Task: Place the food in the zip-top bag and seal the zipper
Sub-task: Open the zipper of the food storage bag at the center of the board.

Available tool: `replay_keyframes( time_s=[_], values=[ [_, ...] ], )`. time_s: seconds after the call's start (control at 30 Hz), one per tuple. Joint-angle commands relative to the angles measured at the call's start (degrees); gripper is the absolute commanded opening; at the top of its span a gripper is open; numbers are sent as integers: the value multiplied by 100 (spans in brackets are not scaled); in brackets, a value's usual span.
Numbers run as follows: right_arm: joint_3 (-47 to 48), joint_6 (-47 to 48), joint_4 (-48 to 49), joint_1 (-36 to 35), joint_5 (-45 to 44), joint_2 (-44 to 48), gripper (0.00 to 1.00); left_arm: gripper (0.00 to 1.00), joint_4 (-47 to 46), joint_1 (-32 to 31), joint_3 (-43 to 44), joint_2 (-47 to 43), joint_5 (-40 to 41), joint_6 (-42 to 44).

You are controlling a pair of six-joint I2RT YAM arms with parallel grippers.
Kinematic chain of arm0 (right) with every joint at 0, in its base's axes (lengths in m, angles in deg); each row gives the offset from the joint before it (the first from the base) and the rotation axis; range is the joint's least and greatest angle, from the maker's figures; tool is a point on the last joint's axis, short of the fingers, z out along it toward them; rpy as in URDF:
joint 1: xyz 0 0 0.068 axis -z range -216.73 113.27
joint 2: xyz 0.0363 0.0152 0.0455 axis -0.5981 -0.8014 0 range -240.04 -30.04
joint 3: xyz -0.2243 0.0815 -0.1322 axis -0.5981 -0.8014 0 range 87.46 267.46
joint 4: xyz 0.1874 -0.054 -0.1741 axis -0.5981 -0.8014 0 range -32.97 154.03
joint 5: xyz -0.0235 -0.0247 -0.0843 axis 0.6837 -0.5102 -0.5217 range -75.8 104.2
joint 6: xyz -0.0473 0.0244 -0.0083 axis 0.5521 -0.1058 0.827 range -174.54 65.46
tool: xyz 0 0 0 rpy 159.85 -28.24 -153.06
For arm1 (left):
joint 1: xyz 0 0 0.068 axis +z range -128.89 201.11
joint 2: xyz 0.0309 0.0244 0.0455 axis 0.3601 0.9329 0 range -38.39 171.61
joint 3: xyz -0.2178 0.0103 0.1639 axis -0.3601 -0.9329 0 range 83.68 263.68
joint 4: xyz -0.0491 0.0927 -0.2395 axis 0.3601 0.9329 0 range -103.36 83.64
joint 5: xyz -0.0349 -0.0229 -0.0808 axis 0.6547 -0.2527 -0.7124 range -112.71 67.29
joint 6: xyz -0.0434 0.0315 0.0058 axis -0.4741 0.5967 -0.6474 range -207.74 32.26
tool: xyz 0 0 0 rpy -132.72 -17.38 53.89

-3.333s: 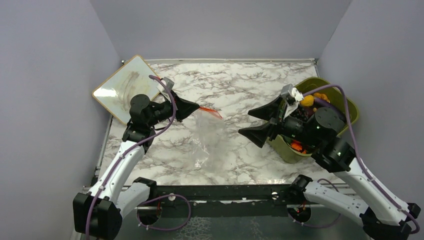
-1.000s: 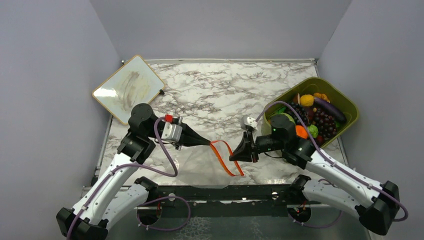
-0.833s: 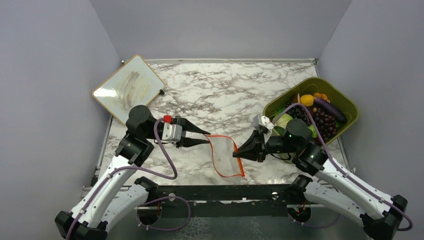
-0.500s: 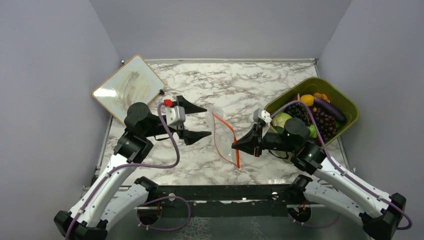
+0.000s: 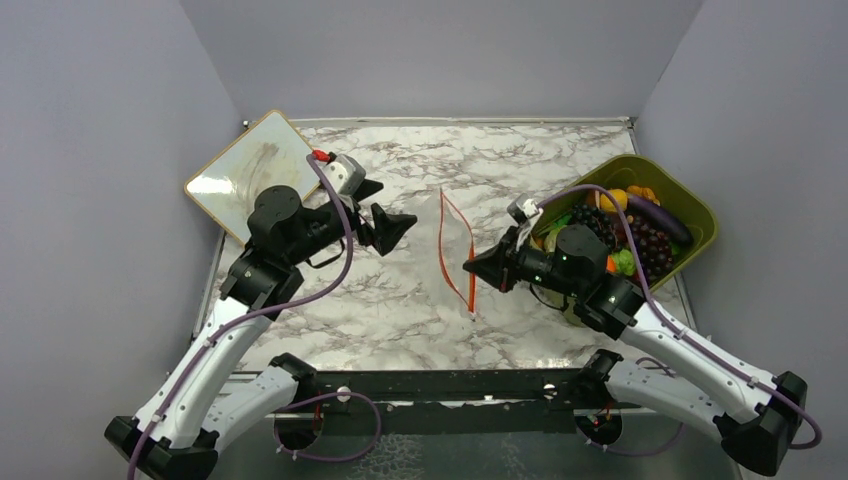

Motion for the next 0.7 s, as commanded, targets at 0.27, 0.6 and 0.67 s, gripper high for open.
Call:
replay_keyframes(
  time_s=[0.27, 0.6, 0.67],
  values=[
    [1226, -2035, -478, 4, -2323, -675, 2, 93, 489, -21, -132, 435, 864, -812],
    [1119, -3291, 241, -5, -2156, -1680, 2, 86, 101, -28, -277, 938, 254, -1595],
    [1070, -3345, 394, -13, -2314, -1741, 2, 86, -18, -27, -337, 1053, 174, -1713]
  ],
)
